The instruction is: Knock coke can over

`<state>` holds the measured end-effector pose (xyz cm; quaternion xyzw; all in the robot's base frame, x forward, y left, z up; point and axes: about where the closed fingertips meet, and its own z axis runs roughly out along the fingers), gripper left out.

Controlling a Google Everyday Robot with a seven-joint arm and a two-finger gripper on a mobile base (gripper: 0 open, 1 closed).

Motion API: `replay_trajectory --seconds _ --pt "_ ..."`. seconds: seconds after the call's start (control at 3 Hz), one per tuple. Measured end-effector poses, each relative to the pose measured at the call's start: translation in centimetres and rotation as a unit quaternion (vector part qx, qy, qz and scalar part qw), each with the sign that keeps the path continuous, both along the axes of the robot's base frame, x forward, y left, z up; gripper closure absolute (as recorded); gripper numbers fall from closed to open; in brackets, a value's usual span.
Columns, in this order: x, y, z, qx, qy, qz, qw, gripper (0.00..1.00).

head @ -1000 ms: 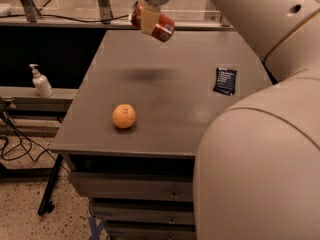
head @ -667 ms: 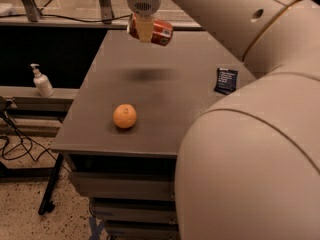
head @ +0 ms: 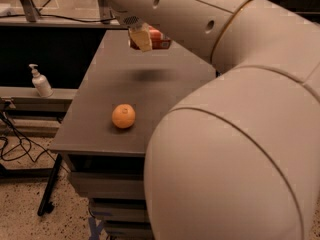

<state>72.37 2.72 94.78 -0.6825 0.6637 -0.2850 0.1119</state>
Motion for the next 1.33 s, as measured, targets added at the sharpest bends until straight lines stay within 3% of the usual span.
replay_trajectory --seconds 0.33,0.67,1.33 --pt "-0.6 0.4 -0.7 -0.025 0.026 0.008 0.9993 1.00" --pt "-0.7 -0.8 -2.0 -0.005 0.067 -0.006 0.9977 1.00" --pt "-1.4 -2.8 -4.3 0.080 0.135 -0.040 0.9868 1.00"
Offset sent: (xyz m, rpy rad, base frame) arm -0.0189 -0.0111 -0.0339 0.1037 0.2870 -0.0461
